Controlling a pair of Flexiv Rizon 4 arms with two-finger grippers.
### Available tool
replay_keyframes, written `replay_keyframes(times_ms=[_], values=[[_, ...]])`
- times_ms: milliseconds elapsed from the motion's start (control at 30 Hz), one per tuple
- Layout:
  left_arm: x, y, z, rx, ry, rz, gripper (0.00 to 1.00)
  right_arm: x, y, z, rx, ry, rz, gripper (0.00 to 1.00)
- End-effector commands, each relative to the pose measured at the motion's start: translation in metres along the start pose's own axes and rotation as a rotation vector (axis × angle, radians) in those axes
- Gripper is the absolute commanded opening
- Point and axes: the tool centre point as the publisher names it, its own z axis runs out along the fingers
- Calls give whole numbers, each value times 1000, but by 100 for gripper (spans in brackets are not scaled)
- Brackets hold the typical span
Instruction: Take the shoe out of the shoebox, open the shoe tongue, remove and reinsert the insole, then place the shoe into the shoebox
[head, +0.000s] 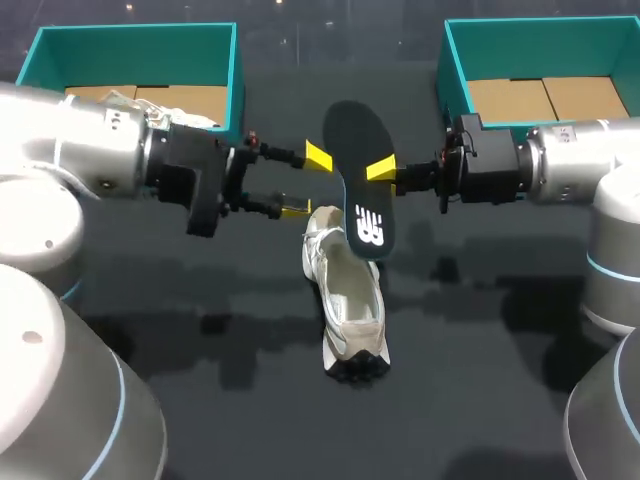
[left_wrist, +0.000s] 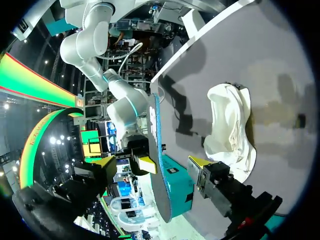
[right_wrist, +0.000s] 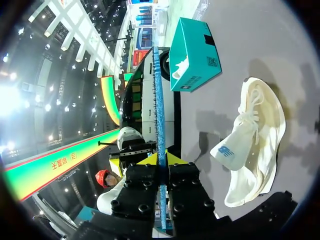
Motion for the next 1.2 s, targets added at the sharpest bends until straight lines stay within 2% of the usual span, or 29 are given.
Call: replay_keyframes(times_ms=[33, 333, 367, 433, 467, 500, 600, 733, 933, 1200], values=[[-5, 3, -59, 101, 147, 45, 100, -2, 2, -2, 12, -5, 1, 0], [-8, 7, -58, 94, 161, 27, 100, -2, 2, -2, 12, -5, 1, 0], [-15, 17, -56, 97, 229, 0, 100, -2, 2, -2, 12, -5, 1, 0], [-23, 32, -60, 117, 279, -32, 100, -2, 2, -2, 12, -5, 1, 0], [-27, 38, -59, 126, 350, -44, 100, -2, 2, -2, 12, -5, 1, 0], [-30, 42, -61, 134, 356, -39, 100, -2, 2, -2, 12, -5, 1, 0], [-46, 60, -60, 190, 556, -106, 100, -2, 2, -2, 12, -5, 1, 0], [-68, 78, -58, 153, 721, -117, 100, -2, 2, -2, 12, -5, 1, 0], [-80, 97, -42, 133, 888, -81, 100, -2, 2, -2, 12, -5, 1, 0], [-94, 119, -23, 164, 1046, -74, 100, -2, 2, -2, 12, -5, 1, 0]])
